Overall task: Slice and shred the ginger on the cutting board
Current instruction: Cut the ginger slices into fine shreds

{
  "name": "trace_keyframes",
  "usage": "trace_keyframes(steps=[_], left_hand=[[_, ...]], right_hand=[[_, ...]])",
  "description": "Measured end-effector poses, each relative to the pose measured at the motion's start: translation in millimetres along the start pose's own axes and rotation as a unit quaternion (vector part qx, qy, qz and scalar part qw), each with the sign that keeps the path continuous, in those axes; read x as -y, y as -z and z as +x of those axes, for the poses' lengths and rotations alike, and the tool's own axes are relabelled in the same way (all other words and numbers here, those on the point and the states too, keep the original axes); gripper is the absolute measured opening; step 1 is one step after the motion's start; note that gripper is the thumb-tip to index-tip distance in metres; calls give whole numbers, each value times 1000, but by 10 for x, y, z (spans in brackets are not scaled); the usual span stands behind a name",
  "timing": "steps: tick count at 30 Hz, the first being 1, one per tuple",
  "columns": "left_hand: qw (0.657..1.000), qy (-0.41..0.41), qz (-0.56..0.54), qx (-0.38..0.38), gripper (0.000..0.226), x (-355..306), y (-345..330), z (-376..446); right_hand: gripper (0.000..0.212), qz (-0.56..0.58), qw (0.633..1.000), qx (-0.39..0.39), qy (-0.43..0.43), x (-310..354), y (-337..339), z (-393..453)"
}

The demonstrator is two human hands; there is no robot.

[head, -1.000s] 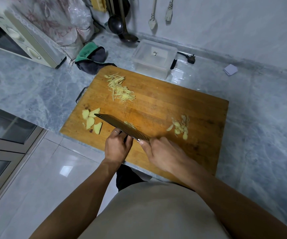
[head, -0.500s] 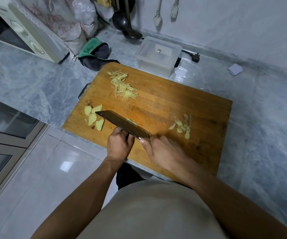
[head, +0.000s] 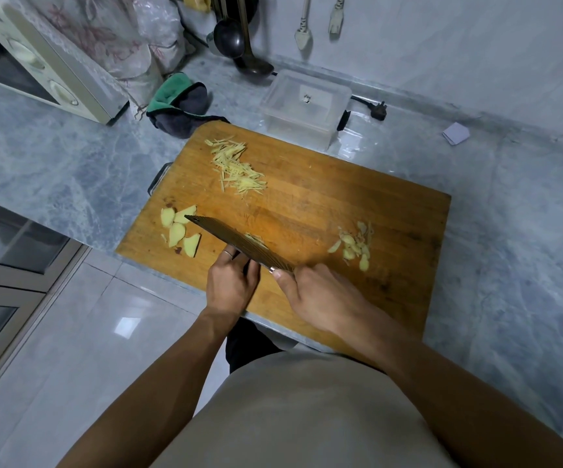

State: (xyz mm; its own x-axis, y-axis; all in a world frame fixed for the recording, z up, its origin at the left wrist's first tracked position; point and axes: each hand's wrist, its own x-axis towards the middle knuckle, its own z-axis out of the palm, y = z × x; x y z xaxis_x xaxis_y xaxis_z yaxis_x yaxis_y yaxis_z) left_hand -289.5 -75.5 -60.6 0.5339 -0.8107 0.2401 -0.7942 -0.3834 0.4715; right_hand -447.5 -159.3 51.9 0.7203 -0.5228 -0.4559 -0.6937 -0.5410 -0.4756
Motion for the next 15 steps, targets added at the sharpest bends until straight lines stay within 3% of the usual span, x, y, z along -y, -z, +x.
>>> trace_keyframes(steps=[4, 10, 15], left_hand=[[1000, 8, -19, 8, 28, 7, 2, -15], [999, 19, -38, 3, 6, -27, 11, -30], [999, 17, -30, 2, 17, -6, 7, -7]], right_hand=[[59, -16, 1000, -17, 9, 18, -45, -1], [61, -8, 1000, -21, 3, -18, -44, 13], [61, -21, 999, -23, 12, -11, 2, -40]])
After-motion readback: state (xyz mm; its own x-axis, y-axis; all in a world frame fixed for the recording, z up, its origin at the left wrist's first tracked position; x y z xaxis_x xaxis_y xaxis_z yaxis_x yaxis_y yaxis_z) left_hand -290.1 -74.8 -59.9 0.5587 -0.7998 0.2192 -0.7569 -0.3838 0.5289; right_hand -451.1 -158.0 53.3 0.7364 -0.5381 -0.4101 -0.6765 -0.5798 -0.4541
